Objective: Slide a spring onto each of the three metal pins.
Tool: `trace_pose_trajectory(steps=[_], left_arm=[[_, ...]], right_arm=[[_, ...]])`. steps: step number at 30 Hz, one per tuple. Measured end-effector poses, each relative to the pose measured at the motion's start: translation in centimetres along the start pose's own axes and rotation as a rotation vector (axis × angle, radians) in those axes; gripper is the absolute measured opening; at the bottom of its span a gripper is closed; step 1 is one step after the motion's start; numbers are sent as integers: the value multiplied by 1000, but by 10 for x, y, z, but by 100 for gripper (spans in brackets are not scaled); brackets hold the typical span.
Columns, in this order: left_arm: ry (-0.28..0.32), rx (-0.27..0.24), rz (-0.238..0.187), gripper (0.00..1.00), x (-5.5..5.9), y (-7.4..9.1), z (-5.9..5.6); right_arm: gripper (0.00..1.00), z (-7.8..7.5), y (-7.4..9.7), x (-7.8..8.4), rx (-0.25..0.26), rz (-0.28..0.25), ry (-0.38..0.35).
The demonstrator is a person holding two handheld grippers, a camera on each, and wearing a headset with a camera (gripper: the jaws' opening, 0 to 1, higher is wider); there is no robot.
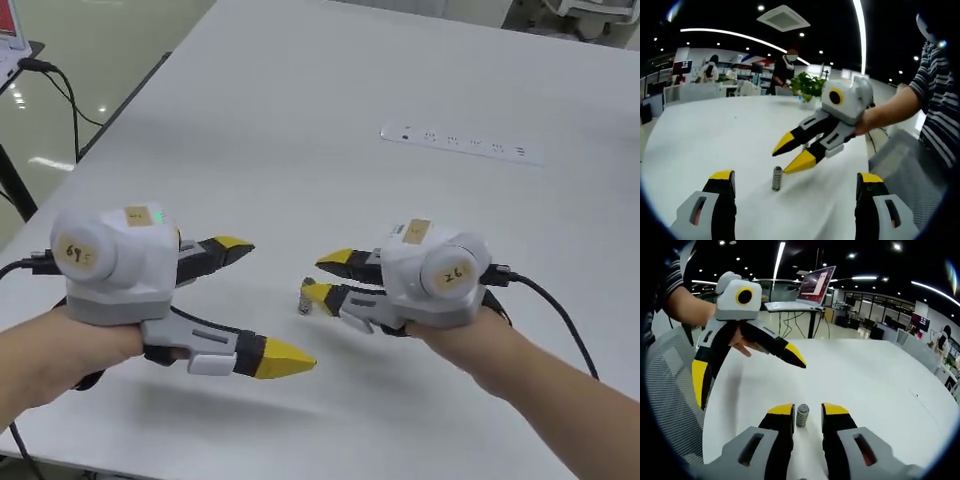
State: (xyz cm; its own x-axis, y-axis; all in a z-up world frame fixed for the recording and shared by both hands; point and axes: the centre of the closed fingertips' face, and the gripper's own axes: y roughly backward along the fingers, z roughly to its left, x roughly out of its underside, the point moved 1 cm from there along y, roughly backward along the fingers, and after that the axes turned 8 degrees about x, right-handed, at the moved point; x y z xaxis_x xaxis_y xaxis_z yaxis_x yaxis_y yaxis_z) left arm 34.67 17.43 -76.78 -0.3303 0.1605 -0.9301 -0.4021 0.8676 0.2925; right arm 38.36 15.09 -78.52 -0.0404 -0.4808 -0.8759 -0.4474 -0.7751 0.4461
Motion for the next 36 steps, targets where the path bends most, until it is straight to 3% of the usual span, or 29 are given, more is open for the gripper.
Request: trace_pose_trajectory(steps=[9,18,23,27,33,36], left_arm=[[-12,2,-17,98,-10,-8,-2],[-19,-1,-33,98,-16,-12,-2],[-36,-3,-22,98,-15,-9,0],[-51,-10,-11,98,-13,-7,2],[-47,-23,-31,98,-15,-4,5],[-49,-22,-32,99,-14,-4,4]], right_arm=[[37,-15,37,1,41,-58,-81],[58,-24,64,20,115,-69,-122],[66,-33,85,29,158,-94,-153],[78,-43,103,40,200,-101,-166],[90,-50,125,54,226,-99,-180],[97,-56,134,57,245,-130,-251]])
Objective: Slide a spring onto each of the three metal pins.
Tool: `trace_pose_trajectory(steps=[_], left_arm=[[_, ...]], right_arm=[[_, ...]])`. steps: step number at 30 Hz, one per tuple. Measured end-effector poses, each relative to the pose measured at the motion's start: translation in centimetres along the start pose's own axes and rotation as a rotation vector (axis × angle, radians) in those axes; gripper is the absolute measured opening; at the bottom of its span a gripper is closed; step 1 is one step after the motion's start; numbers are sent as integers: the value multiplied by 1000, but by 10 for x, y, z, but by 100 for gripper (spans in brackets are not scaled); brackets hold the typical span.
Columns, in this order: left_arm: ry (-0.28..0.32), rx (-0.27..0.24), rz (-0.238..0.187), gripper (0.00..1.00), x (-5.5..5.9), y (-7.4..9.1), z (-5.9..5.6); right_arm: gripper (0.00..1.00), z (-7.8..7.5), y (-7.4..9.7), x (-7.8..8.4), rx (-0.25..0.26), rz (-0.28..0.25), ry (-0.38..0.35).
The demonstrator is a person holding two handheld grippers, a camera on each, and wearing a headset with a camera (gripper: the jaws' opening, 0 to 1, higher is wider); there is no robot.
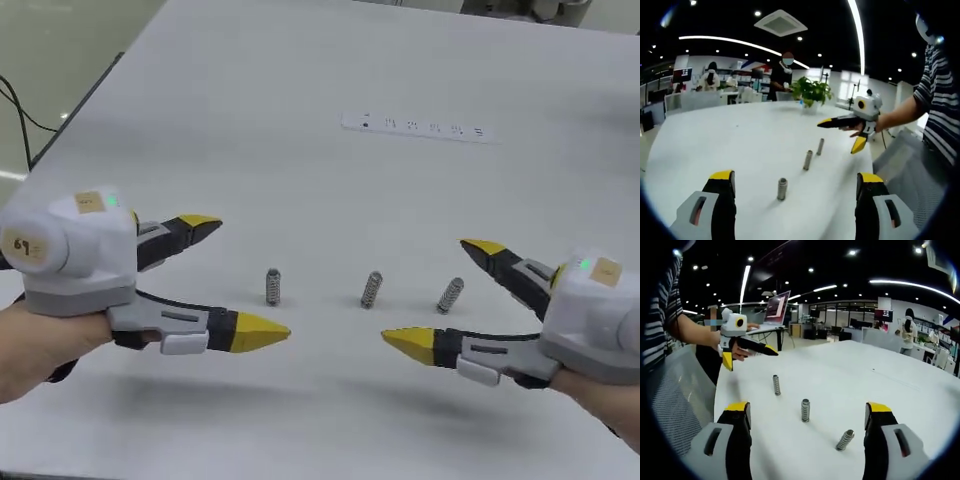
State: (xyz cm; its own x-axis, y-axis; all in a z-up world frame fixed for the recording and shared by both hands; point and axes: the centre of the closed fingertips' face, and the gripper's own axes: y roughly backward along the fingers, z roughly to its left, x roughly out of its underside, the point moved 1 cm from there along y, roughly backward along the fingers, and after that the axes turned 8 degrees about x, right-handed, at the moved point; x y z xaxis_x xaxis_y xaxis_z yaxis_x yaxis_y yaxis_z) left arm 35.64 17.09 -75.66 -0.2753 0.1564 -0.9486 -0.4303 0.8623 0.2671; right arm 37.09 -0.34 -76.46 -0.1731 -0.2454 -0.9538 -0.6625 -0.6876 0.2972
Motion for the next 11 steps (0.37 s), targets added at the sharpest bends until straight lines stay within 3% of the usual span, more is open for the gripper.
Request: trace_pose_trajectory(steps=[11], left_arm=[[0,-32,4,99,5,16,4]], right_arm=[[99,-22,21,14,62,18,-37]])
